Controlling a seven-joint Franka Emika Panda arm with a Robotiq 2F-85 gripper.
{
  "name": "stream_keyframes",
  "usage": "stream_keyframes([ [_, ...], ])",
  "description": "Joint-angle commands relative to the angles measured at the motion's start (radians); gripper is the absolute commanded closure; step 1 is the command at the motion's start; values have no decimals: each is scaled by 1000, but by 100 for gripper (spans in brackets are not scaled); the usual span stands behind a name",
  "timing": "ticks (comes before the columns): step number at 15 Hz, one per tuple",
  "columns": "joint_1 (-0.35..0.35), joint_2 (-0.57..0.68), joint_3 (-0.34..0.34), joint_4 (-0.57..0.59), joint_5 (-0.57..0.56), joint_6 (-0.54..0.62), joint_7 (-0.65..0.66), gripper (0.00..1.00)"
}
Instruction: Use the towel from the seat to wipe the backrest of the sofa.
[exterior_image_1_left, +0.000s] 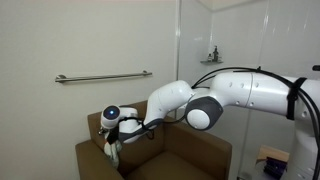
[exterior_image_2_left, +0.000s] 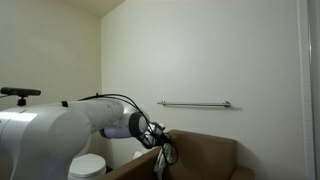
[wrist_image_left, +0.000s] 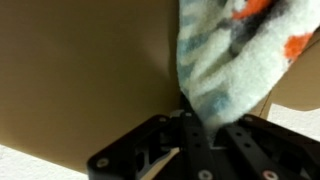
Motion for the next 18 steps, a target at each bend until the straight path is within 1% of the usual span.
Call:
stream_keyframes([
  [1, -53, 0, -83, 33, -30, -56, 9, 94],
  [4, -52, -3, -103, 41, -33, -50, 15, 94],
  [7, -50, -18, -123, 25, -35, -49, 25, 94],
  [10, -55, -40, -148, 7, -24, -72, 41, 94],
  [12, -48, -94, -133, -40, 3, -141, 44, 94],
  [13, -36, -115, -147, -50, -8, -174, 58, 94],
  [14, -30, -139, -143, -66, -6, -223, 46, 94],
  [16, -29, -163, -168, -63, -20, -309, 52, 95],
  [18, -42, -196, -210, -69, -20, -398, 45, 94],
])
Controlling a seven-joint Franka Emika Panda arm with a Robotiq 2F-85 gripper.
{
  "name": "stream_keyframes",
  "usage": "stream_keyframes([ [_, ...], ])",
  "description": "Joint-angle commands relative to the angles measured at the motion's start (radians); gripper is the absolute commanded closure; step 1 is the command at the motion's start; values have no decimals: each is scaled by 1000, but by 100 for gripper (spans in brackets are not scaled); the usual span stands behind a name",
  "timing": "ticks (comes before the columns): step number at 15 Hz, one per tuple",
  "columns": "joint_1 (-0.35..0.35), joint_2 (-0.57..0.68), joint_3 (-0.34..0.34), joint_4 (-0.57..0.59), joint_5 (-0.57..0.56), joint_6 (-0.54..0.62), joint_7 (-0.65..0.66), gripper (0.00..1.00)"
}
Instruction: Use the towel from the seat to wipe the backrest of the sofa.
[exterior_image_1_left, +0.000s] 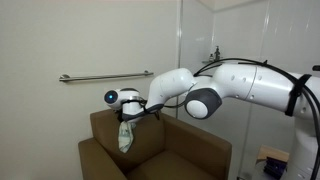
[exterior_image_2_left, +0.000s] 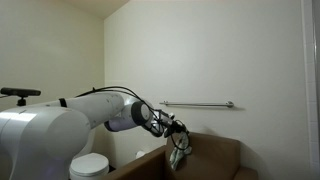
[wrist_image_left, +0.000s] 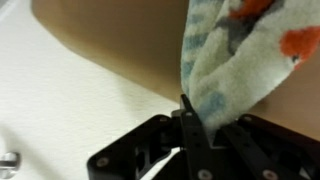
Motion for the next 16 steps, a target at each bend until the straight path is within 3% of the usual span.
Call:
stream_keyframes([
  [1, -32, -91, -79, -67, -31, -113, 21, 95],
  [6, -97, -140, -191, -97, -34, -285, 6, 95],
  [10, -101, -125, -249, -135, -23, -452, -15, 95],
  [13, -86, -116, -231, -196, -10, -490, -31, 95],
  [16, -53, -134, -168, -286, 9, -431, -30, 95],
])
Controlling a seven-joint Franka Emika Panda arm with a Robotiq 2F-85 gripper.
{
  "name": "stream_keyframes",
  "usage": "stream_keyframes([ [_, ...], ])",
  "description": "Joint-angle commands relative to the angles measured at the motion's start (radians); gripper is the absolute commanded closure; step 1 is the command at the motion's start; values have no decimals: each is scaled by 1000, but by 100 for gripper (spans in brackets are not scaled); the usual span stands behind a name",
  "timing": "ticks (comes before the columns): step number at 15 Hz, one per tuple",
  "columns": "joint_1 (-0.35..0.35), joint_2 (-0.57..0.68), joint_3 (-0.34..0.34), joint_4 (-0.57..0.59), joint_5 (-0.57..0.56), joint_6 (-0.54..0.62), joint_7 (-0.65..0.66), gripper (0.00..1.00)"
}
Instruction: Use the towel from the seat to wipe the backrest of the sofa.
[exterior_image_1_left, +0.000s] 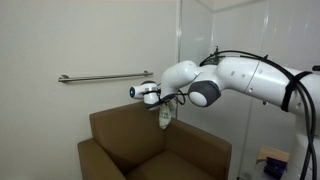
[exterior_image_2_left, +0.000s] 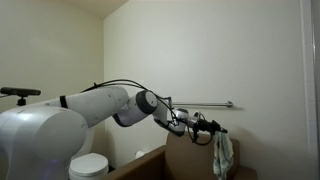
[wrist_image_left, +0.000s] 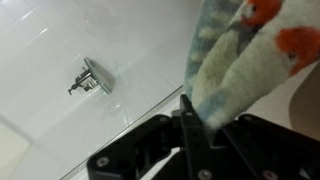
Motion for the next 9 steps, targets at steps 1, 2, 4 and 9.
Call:
stream_keyframes([
  [1, 59, -68, 75, -149, 22, 57, -25, 94],
  [2, 77, -91, 108, -185, 28, 85, -33, 95],
  [4, 108, -128, 164, -243, 31, 120, -50, 95],
  [9, 165, -267, 258, -426, 43, 27, -174, 95],
])
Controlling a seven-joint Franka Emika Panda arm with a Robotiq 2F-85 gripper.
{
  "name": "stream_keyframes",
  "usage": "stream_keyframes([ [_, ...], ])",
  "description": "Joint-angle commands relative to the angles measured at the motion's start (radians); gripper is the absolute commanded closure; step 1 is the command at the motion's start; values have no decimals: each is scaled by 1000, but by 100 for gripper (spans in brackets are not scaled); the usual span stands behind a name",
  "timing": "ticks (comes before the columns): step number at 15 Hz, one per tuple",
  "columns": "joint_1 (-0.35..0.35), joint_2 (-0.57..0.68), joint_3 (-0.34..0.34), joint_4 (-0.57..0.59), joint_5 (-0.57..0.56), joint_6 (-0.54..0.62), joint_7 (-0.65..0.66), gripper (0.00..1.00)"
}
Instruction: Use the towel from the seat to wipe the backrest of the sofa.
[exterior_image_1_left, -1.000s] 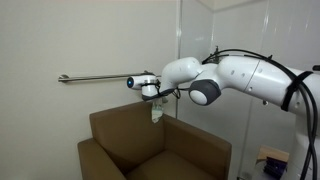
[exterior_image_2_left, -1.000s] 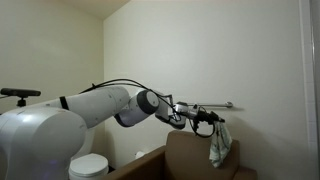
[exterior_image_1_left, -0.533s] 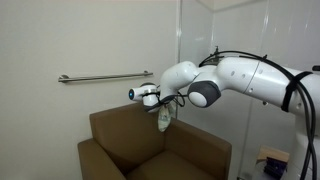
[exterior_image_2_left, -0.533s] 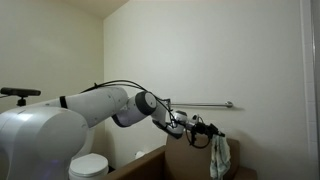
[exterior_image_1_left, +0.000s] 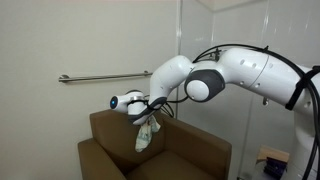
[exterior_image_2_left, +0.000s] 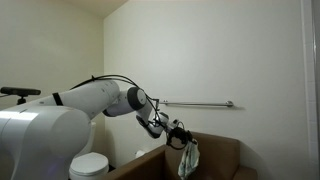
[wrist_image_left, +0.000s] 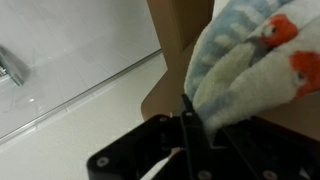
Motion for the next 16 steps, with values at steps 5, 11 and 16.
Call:
stream_keyframes([
  [5, 16, -286, 111, -338, 18, -183, -110, 67],
  [11, -23, -369, 199, -404, 34, -129, -96, 29],
  [16, -80, -393, 257, -427, 169, 43, -50, 1],
])
